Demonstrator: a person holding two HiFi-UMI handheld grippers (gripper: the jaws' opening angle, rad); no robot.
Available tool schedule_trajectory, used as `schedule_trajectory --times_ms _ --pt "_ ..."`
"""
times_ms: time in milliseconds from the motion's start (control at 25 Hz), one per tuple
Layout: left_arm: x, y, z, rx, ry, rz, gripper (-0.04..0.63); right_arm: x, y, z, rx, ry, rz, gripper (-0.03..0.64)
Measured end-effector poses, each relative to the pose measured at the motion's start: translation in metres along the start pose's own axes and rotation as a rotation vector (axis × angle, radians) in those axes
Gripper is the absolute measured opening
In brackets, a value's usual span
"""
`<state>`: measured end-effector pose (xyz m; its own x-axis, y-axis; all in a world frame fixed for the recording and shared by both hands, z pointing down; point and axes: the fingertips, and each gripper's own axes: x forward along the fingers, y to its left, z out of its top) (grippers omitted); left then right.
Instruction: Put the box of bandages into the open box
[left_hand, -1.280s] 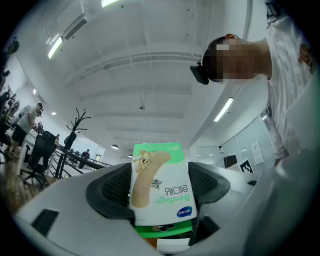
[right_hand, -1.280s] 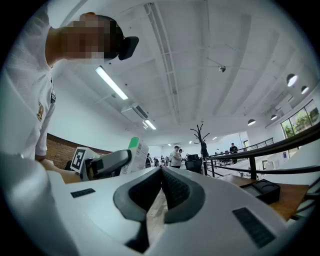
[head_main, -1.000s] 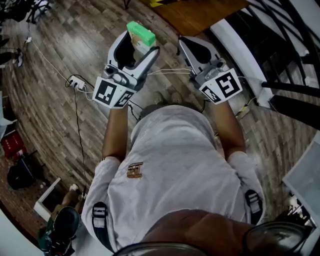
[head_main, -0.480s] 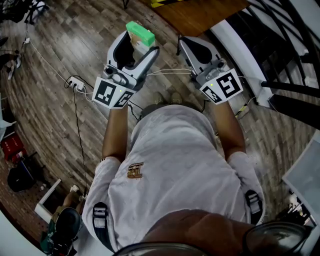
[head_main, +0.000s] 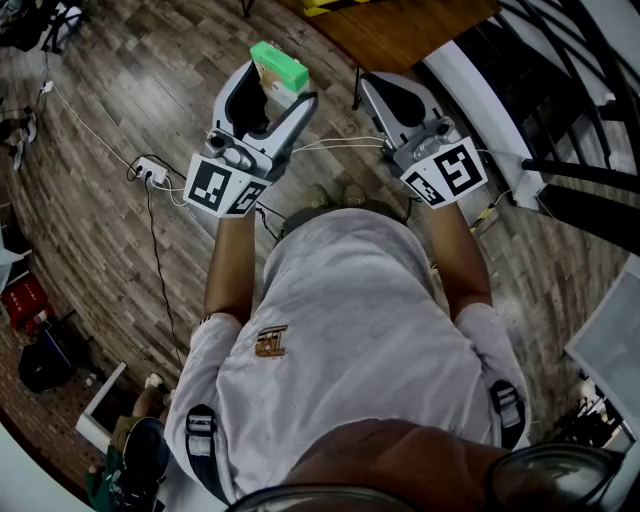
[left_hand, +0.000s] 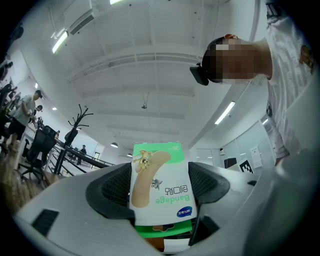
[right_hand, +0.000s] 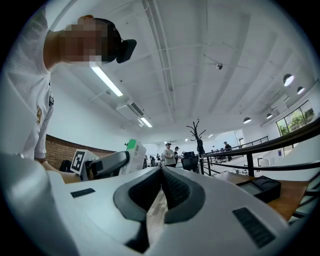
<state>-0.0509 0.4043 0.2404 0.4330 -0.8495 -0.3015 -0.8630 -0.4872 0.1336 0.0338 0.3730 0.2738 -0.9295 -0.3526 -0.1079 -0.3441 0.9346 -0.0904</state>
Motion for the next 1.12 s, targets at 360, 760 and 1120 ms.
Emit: schedule_trajectory --times_ms 360,760,1120 --pt "-0.005 0.031 0.0 -0.016 0.0 -0.023 0.368 0.025 0.0 -0.01 -0.002 0.014 -0.035 0.032" --pt "-0.022 0.052 0.003 -0.03 -0.005 -0.045 0.368 0.043 0.009 -0.017 -0.009 0.016 -0.077 0.032" --pt "-0.03 0.073 0.005 -0.04 0.001 -0.042 0.368 0.061 0.009 -0.022 -0.005 0.029 -0.091 0.032"
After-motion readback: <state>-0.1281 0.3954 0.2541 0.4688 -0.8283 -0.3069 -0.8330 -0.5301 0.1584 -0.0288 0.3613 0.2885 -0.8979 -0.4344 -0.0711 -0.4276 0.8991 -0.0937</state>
